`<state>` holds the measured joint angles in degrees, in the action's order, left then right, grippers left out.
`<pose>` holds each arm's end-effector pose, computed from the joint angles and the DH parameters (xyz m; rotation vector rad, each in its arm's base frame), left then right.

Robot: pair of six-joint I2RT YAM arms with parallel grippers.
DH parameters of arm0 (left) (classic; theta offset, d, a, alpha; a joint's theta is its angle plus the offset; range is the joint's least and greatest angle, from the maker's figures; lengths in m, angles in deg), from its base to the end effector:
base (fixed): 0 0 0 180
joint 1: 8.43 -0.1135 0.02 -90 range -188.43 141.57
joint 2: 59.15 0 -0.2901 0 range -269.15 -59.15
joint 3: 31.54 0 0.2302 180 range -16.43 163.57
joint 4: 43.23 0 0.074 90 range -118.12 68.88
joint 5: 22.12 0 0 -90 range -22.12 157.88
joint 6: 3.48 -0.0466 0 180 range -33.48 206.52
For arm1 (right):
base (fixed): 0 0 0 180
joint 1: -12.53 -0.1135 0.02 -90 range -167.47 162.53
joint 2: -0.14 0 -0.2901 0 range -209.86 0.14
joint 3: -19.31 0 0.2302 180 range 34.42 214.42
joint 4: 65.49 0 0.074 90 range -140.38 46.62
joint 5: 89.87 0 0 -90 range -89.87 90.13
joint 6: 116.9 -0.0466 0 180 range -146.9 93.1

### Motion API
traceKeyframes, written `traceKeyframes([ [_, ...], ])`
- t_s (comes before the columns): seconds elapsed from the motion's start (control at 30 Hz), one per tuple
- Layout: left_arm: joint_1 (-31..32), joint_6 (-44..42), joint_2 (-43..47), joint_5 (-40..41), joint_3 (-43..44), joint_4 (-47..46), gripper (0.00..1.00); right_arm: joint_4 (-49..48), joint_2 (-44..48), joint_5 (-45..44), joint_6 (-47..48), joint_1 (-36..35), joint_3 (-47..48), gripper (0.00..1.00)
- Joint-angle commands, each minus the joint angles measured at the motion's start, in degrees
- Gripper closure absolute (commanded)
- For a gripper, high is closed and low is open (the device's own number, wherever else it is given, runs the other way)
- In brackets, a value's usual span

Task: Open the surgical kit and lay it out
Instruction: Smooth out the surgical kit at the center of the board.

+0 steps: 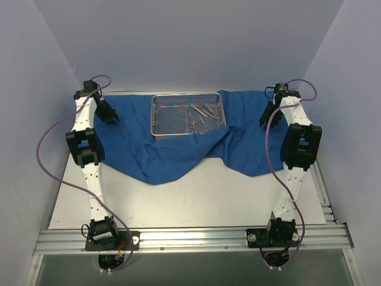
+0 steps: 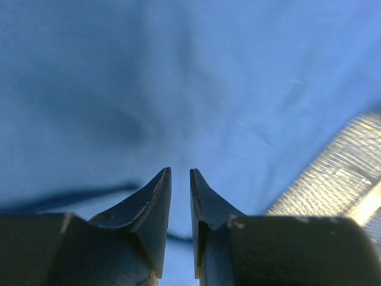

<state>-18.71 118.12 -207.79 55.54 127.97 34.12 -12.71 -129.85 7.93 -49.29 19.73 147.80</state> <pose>0.5346 0.0868 0.1983 -0.9253 2.5914 -0.3982 0.5035 -0.0572 0.2322 0.5917 2.4577 0.2784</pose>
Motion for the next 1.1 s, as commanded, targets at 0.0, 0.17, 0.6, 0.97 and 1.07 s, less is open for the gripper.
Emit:
traceKeyframes([
  [0.0,-1.14,-1.97,-4.81,-1.54,2.73,2.54,0.73,-0.93,1.24,-1.46,-0.19,0.79,-3.86,0.78],
  [0.17,-2.9,-0.66,-9.64,-4.88,4.49,1.4,0.73,-2.25,-2.45,-1.99,-0.99,2.38,-4.84,0.78],
  [0.6,-7.12,1.54,-6.06,-11.48,4.15,-3.97,0.7,5.82,-7.12,-4.8,2.0,3.27,8.69,0.65],
  [0.97,-0.01,-7.04,15.82,9.32,-5.61,5.34,0.63,7.07,8.78,-3.05,3.15,-4.99,-0.69,0.37],
  [1.07,3.68,-11.0,22.41,18.66,-8.42,6.06,0.35,4.0,15.18,-1.29,2.09,-9.03,-7.02,0.36],
])
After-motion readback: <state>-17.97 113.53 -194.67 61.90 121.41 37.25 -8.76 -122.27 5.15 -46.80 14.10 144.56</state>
